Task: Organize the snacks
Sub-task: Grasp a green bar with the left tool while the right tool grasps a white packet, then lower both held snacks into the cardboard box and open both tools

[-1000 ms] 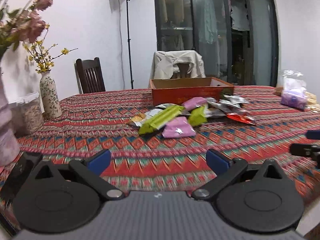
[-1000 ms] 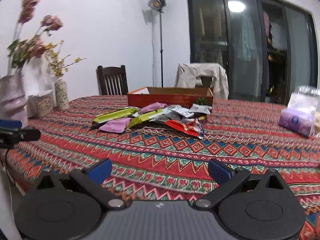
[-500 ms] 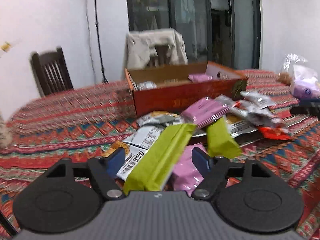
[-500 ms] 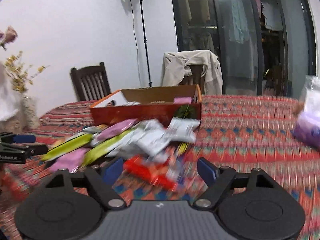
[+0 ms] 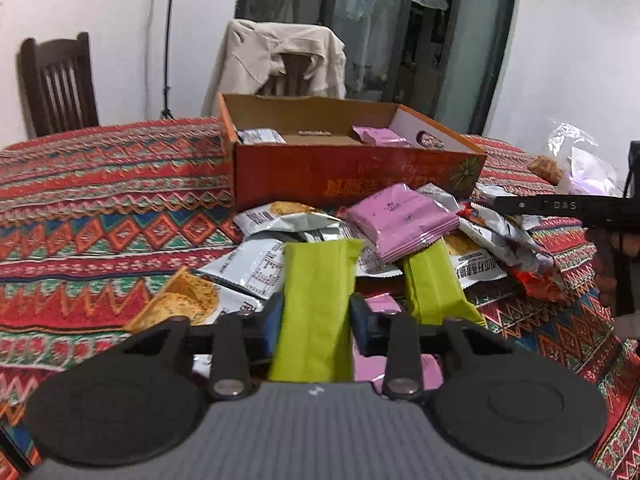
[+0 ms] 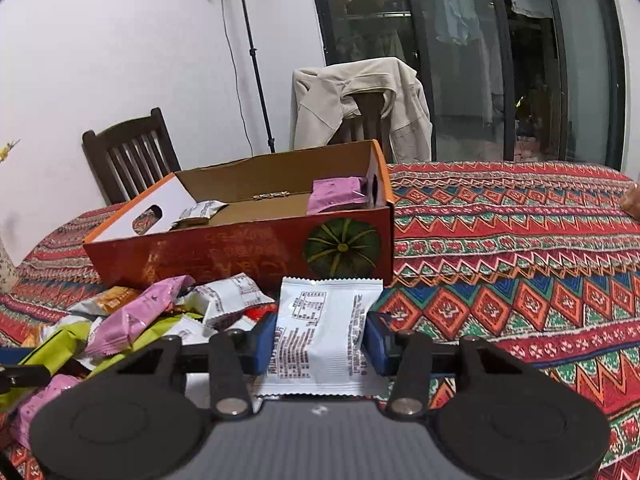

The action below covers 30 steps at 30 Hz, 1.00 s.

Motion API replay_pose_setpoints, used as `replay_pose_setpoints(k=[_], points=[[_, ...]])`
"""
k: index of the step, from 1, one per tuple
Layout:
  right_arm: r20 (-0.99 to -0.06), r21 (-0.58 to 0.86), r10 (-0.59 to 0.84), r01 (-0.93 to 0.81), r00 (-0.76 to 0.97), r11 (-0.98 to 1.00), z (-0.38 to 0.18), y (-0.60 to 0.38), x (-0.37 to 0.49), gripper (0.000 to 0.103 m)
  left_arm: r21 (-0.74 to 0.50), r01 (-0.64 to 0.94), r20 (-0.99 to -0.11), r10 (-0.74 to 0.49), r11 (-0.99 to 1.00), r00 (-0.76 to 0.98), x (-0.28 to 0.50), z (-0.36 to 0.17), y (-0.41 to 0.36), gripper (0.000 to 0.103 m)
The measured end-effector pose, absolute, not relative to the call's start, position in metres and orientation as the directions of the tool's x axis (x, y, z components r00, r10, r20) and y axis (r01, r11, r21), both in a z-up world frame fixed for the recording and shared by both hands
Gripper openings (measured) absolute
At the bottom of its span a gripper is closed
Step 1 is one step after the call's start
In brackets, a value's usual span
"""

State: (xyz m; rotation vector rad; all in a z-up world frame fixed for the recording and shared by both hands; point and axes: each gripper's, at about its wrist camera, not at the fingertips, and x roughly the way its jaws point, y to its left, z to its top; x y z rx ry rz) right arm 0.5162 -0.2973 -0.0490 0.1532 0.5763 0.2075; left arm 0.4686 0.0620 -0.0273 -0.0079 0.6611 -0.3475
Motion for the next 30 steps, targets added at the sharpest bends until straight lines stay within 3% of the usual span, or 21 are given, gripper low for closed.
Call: replay_pose_setpoints(k=[9, 19, 25, 30], points=[[-0.456, 0.185, 0.263, -0.198, 0.850, 0.963, -0.019, -0.305, 0.425, 0.045, -0.168, 0.178, -0.525, -0.241, 0.970, 0.817, 0.375, 0.017, 0.074, 0.034], [-0.463, 0.148, 0.325, -0.289, 0.825, 0.946, -0.017, -0.297, 0.310, 0.045, -0.215, 0.106, -0.498, -0.203, 0.971, 0.843, 0.295, 0.044, 0.069, 0.034], [-0.431, 0.149, 0.342, -0.308, 0.835, 0.940, -0.006, -0.305, 0.284, 0.045, -0.212, 0.127, -0.466, -0.215, 0.969, 0.859, 0.291, 0.065, 0.057, 0.034], [-0.390, 0.156, 0.365, -0.330, 0.846, 0.931, 0.015, -0.313, 0.302, 0.045, -0.173, 0.140, -0.448, -0.204, 0.975, 0.870, 0.337, 0.091, 0.042, 0.034]])
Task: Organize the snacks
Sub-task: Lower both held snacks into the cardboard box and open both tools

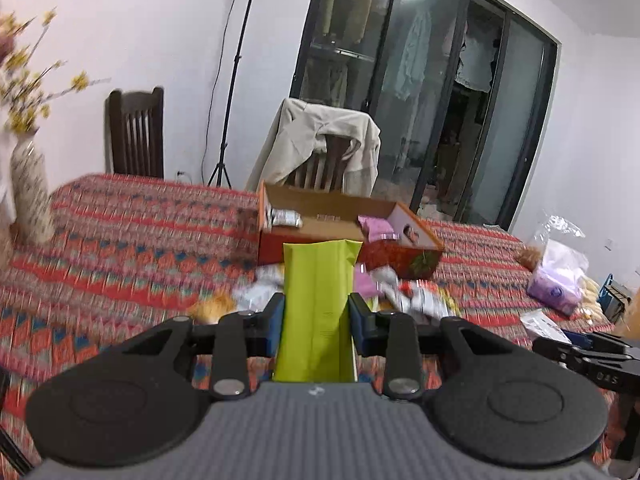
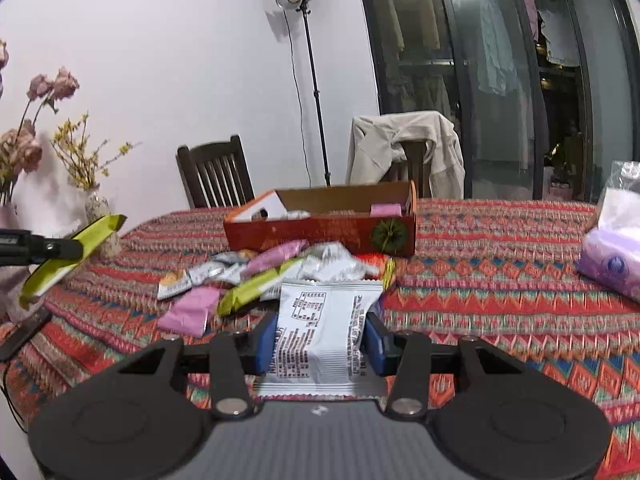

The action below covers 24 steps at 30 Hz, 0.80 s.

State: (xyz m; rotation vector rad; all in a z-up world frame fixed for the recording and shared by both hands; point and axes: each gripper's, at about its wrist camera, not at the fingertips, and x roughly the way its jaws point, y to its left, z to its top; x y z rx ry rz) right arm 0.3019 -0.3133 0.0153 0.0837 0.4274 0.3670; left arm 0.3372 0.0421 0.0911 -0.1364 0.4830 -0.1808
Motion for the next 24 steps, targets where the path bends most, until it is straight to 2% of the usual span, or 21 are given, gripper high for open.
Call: replay_pose_setpoints(k=[5, 9, 13, 16, 21, 24], points=[[-0.337, 0.155, 0.397, -0.366, 0.854, 0.918, 0.053, -0.312, 0.361, 0.045, -0.136, 0.144, -0.440, -0.190, 0.980, 0.878, 0.416, 0.119, 0.030, 0.034], [-0.340, 0.197, 0.434, -0.388, 0.834, 0.900, 0.082, -0.305, 0.438, 0.045, -0.115, 0.108, -0.453, -0.149, 0.987, 0.879, 0.497, 0.131, 0.019, 0.034], [-0.408, 0.255, 0.468, -0.395, 0.784, 0.883, 0.093, -0.287, 0.541, 0.045, -0.088, 0.062, -0.497, -0.098, 0.994, 0.862, 0.585, 0.119, 0.009, 0.034], [-0.488, 0.252, 0.438, -0.358, 0.755, 0.899, 0.085, -0.264, 0.624, 0.045, -0.065, 0.025, -0.553, -0.057, 0.998, 0.831, 0.643, 0.092, 0.001, 0.034], [-0.622, 0.175, 0.339, -0.296, 0.706, 0.939, 0.045, -0.223, 0.728, 0.045, -0.016, -0.006, -0.631, -0.006, 1.000, 0.776, 0.704, 0.039, -0.004, 0.034], [-0.684, 0.179, 0.314, -0.266, 0.658, 0.947, 0.015, -0.208, 0.774, 0.045, 0.011, -0.011, -0.664, 0.016, 1.000, 0.748, 0.724, 0.015, -0.002, 0.034]])
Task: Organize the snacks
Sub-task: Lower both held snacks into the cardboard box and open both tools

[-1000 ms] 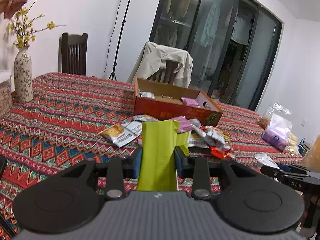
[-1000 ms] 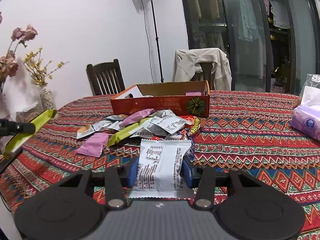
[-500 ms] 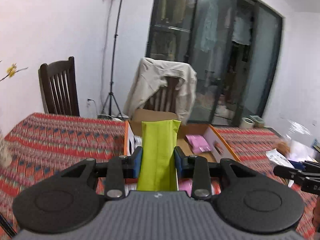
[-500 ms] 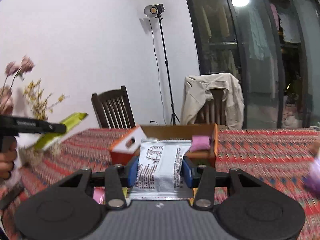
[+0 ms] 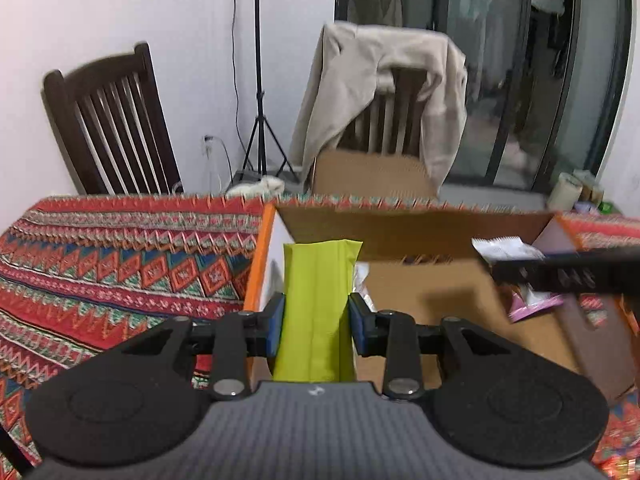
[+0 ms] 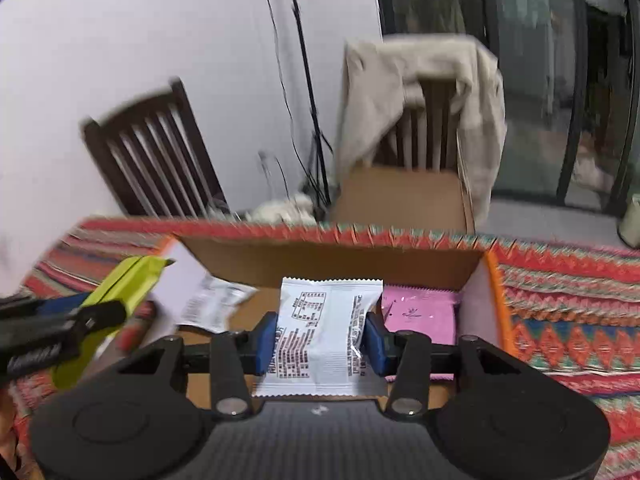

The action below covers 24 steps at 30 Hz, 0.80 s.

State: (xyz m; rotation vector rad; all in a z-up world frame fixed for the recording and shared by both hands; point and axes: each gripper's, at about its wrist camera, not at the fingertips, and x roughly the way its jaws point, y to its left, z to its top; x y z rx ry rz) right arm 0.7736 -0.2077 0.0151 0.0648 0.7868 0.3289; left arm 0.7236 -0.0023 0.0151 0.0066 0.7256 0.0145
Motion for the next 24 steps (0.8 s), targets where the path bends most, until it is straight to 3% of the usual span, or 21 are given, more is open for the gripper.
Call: replay_pose_setpoints(k=[6, 12, 15, 19, 24], points=[[-0.755, 0.115, 0.232, -0.223, 0.614, 0.968, -0.022, -0.188, 0.817, 0.045, 0.003, 0.007, -0.697, -0.003, 1.000, 0.717, 0.741, -0.007, 0.000, 0.037], [-0.764, 0.097, 0.214, -0.219, 0.608, 0.971, -0.023, -0.189, 0.821, 0.053, -0.026, 0.015, -0.703, -0.029, 1.000, 0.710, 0.743, 0.001, 0.005, 0.048], [-0.755, 0.111, 0.232, -0.229, 0.613, 0.967, -0.009, -0.195, 0.811, 0.055, -0.049, 0.017, -0.688, -0.046, 0.999, 0.724, 0.735, 0.024, 0.012, 0.053], [-0.731, 0.084, 0.234, -0.256, 0.641, 0.963, 0.024, -0.206, 0.786, 0.060, -0.055, 0.035, -0.654, -0.063, 0.998, 0.754, 0.712, 0.063, 0.020, 0.069], [-0.686, 0.087, 0.263, -0.282, 0.678, 0.956, 0.078, -0.230, 0.729, 0.065, -0.068, 0.056, -0.631, -0.086, 0.996, 0.771, 0.662, 0.122, 0.032, 0.078]])
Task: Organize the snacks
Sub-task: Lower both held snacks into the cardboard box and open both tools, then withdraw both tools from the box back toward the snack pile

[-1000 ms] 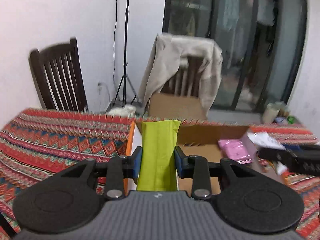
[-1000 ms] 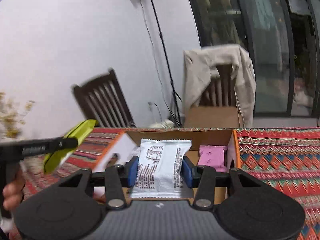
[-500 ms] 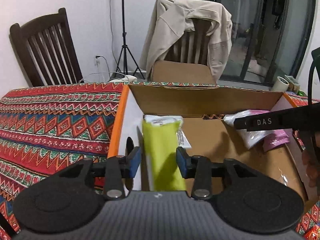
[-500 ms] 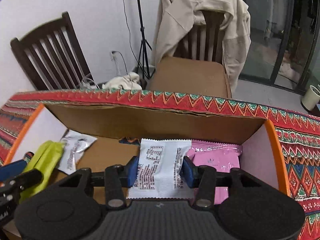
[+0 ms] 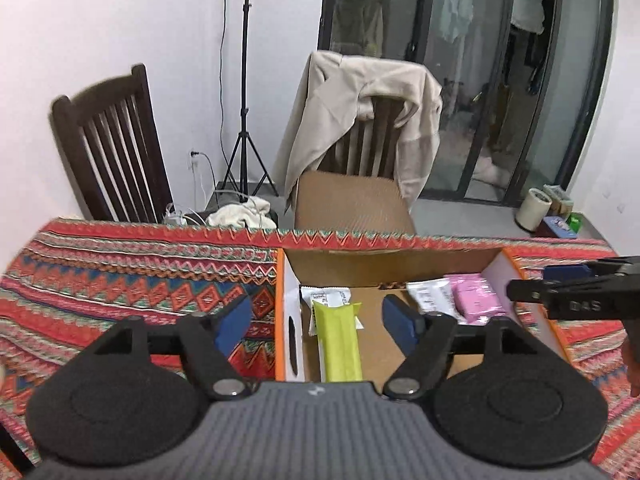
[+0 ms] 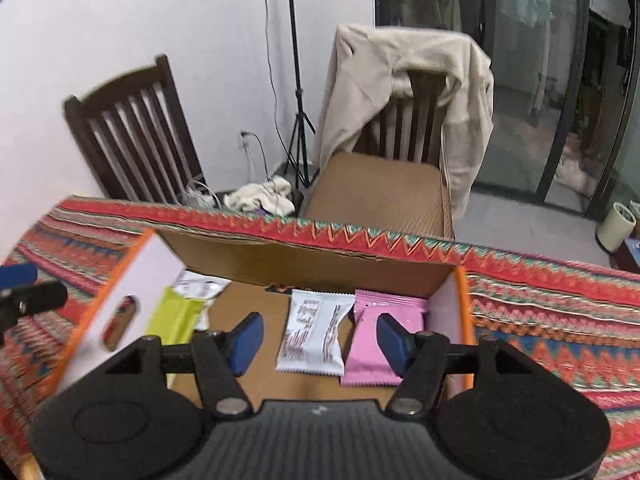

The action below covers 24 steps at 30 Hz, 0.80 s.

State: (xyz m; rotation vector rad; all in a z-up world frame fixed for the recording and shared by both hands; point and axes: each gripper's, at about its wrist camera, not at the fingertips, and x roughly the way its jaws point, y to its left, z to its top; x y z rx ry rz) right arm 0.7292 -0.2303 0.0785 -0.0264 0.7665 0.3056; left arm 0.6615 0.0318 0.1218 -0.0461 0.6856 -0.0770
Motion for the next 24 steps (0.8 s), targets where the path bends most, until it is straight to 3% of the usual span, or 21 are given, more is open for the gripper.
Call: replay_pose_setpoints(k=[2, 3, 12, 24], points=[[-0.657, 0.080, 0.270, -0.291, 0.704, 0.953, 0.105, -0.239, 0.696, 0.072, -0.080, 0.064, -0.618, -0.100, 0.995, 0.780, 0.638, 0.145, 0.036, 0.087], [-0.643, 0.075, 0.269, -0.290, 0.718, 0.954, 0.118, -0.244, 0.679, 0.078, -0.087, 0.069, -0.609, -0.108, 0.994, 0.786, 0.620, 0.158, 0.039, 0.088], [-0.522, 0.059, 0.306, -0.324, 0.796, 0.944, 0.194, -0.281, 0.496, 0.100, -0.105, 0.090, -0.517, -0.132, 0.990, 0.846, 0.456, 0.222, 0.068, 0.100], [-0.411, 0.080, 0.386, -0.390, 0.826, 0.918, 0.151, -0.307, 0.287, 0.103, -0.157, 0.157, -0.463, -0.214, 0.975, 0.860, 0.258, 0.167, 0.079, 0.102]])
